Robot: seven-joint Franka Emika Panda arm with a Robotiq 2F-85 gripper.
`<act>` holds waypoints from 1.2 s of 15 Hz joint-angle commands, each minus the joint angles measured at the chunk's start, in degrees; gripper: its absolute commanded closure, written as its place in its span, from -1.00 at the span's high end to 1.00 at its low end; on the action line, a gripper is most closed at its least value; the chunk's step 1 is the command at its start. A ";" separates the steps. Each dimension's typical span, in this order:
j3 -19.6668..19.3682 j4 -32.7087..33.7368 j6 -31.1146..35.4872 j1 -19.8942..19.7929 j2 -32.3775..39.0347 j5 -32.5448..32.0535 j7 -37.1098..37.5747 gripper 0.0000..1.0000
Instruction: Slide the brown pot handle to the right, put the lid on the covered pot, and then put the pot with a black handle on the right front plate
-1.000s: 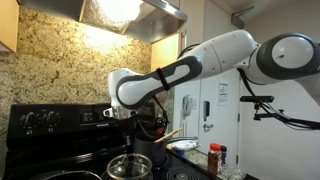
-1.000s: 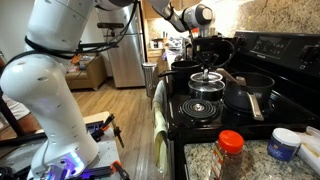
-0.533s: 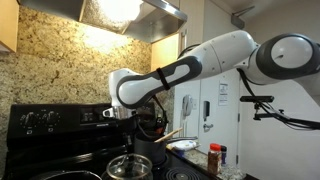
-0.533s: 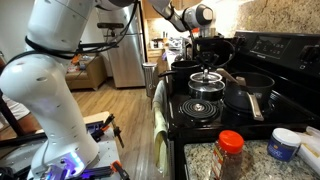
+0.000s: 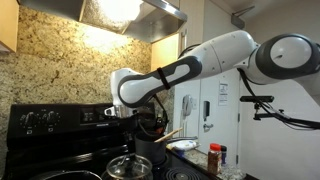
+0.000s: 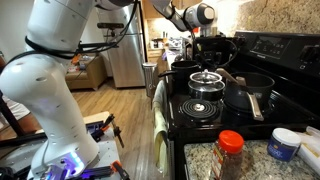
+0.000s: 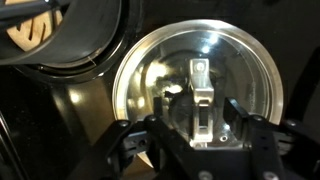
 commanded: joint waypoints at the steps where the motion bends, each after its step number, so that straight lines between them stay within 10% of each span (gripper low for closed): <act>1: -0.40 -2.59 1.40 -0.51 -3.51 -0.43 2.04 0.92; 11: -1.94 -26.04 14.15 1.77 -26.34 -8.26 18.48 1.00; 12: -1.86 -17.61 10.16 0.98 -20.35 -5.96 15.65 1.00; 18: -1.87 -18.59 10.41 1.08 -20.83 -6.04 15.89 1.00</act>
